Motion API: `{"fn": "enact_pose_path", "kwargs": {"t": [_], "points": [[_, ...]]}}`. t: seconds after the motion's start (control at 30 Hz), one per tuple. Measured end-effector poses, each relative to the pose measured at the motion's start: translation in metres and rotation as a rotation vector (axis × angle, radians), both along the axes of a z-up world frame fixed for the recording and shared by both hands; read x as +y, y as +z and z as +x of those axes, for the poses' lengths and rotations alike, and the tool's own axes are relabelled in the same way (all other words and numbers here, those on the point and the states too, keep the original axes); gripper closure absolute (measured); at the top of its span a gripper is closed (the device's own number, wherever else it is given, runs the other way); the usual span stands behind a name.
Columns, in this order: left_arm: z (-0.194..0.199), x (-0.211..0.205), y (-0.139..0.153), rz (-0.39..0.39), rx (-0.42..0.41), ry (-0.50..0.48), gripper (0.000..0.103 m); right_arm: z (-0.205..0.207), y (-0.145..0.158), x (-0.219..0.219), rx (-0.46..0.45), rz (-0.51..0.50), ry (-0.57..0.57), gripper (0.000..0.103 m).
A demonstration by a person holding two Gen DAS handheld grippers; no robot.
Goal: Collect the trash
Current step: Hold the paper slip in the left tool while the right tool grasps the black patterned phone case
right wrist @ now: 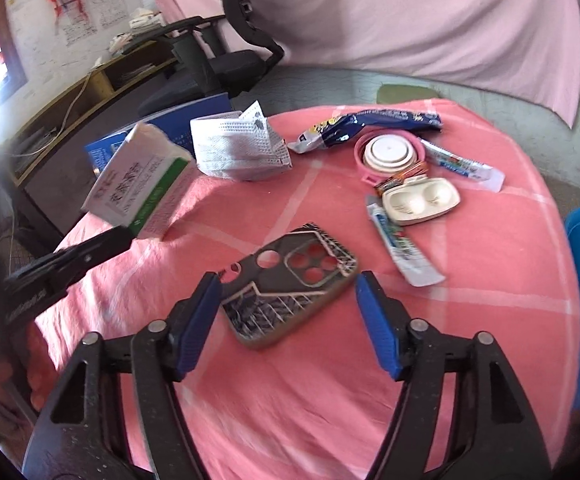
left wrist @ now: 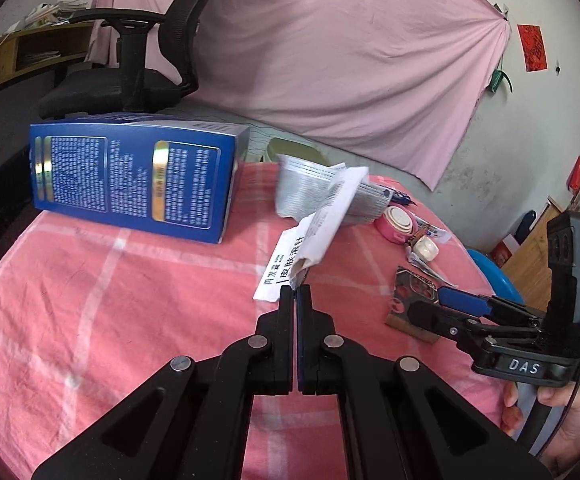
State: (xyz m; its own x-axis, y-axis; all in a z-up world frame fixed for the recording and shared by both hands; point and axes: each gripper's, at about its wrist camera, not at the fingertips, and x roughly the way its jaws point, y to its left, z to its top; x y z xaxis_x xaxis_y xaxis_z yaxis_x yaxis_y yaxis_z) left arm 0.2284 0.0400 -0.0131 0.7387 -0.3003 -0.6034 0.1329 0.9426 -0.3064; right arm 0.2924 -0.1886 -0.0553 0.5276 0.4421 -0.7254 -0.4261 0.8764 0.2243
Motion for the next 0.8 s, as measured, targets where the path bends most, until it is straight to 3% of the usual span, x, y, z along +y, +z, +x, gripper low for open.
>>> {"fn": "enact_pose_path", "kwargs": {"t": [0.3, 0.57, 0.8], "points": [[-0.008, 0.01, -0.001, -0.022, 0.004, 0.007, 0.103, 0.003, -0.003, 0.023, -0.011, -0.074, -0.044, 0.003], [-0.008, 0.007, -0.002, -0.012, 0.003, -0.004, 0.103, -0.011, -0.006, 0.03, -0.026, -0.15, -0.023, 0.013], [-0.005, 0.01, -0.003, -0.02, 0.004, 0.006, 0.103, -0.014, -0.006, 0.025, -0.034, -0.14, -0.027, 0.017]]}}
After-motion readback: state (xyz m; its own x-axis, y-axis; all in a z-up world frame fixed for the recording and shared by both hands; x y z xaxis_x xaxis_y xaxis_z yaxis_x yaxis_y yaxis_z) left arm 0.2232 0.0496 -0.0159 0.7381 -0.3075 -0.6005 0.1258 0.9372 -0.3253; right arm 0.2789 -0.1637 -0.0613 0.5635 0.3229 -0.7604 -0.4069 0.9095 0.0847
